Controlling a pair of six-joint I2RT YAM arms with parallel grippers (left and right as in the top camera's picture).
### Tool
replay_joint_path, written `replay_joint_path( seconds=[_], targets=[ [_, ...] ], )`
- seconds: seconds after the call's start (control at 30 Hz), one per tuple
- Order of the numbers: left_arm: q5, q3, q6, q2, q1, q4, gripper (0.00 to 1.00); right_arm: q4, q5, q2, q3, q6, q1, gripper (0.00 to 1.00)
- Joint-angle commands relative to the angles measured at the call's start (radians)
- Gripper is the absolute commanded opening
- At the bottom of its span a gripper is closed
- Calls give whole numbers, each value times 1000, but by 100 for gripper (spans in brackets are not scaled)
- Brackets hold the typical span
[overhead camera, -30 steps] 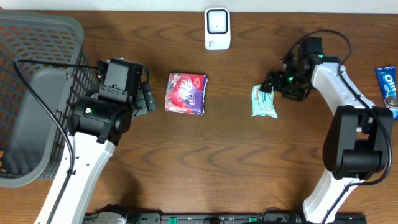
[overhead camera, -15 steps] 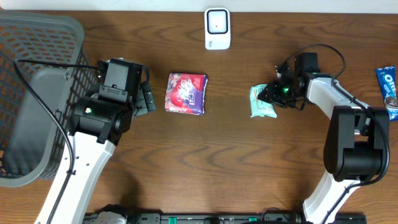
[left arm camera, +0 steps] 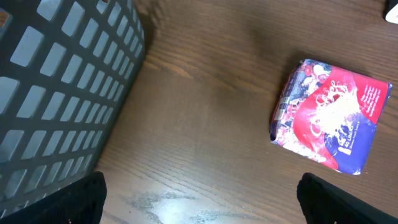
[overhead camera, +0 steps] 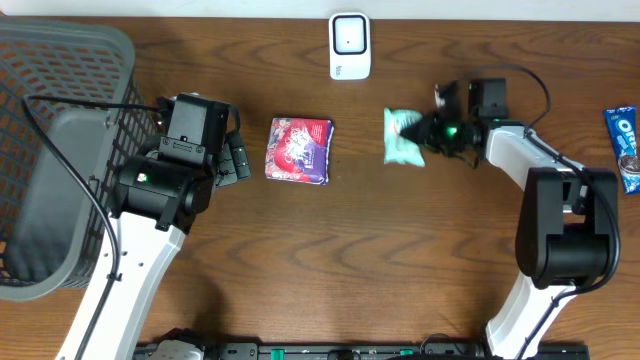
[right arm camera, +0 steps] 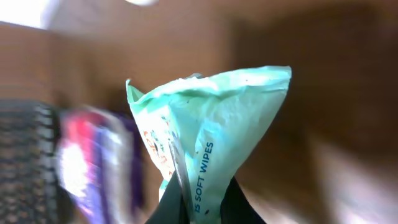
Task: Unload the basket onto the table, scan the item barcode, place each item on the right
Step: 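Hold the wipes pack over the scanner window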
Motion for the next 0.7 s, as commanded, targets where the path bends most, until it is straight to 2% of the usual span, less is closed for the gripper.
replay_joint_path(
  seconds=[0.0, 0.13, 0.23, 0.4, 0.57, 0.67],
  targets=[
    [-13, -2, -5, 3, 4, -3, 98, 175, -108, 6, 69, 222, 34, 1],
    [-13, -2, -5, 3, 4, -3, 98, 457, 17, 6, 83, 368, 90, 1],
    [-13, -2, -5, 3, 4, -3, 98, 539, 177, 6, 102, 459, 135, 1],
    [-13, -2, -5, 3, 4, -3, 98, 533, 376, 9, 173, 463, 209, 1],
    [-13, -2, -5, 3, 4, -3, 98, 449, 578, 17, 303, 430, 270, 1],
    [-13, -2, -5, 3, 4, -3, 98, 392, 606, 56, 404, 393, 276, 1]
  ],
)
